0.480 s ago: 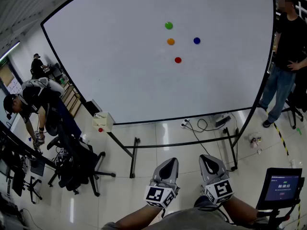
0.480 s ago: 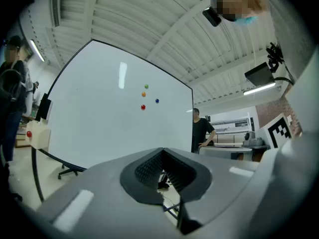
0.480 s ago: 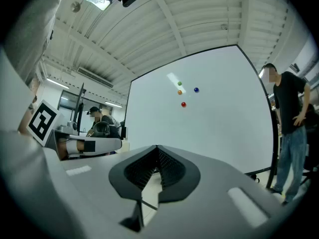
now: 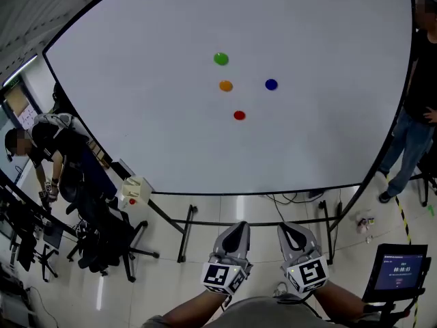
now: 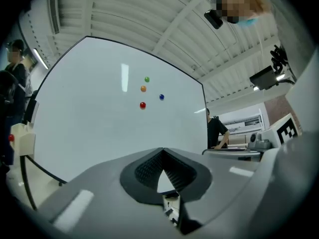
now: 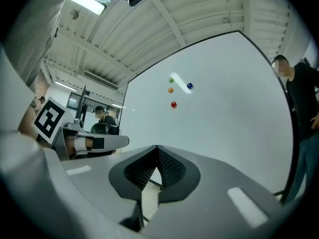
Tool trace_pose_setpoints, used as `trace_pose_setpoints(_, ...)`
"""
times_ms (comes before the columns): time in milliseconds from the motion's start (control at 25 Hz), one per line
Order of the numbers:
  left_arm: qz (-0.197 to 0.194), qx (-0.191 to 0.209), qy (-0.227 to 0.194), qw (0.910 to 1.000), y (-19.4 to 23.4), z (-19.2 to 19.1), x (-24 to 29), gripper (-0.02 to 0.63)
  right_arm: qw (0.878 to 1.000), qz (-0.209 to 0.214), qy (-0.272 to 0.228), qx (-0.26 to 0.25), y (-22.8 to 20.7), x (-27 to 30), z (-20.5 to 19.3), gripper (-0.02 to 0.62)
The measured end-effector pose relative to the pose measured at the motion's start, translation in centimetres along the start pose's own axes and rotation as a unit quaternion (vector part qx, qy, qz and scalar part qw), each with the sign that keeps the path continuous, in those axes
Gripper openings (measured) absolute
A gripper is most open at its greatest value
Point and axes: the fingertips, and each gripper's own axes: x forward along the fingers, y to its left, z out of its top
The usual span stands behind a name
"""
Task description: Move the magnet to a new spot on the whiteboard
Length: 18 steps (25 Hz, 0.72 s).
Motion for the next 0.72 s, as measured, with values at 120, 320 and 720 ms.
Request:
trace_pose_setpoints(120, 0.009, 0.006, -0.011, 0.9999, 0.3, 0.0, 2.7, 0.002, 1.000, 0.008, -0.011, -0.008, -2.5, 1.3, 0.7, 0.008)
trace_pose_setpoints(320, 0.013, 0.018, -0.020, 0.9995, 1.6, 1.3, 5.6, 0.002, 0.999, 0.014, -0.028, -0.014, -4.4, 3.7, 1.7, 0.008)
trace_pose_setpoints(720, -0.020, 0.029, -0.039, 0.9986, 4.7, 2.4, 8.2, 0.002, 0.998, -0.006, -0.044, -0.036, -4.3, 8.0, 2.5, 0.008)
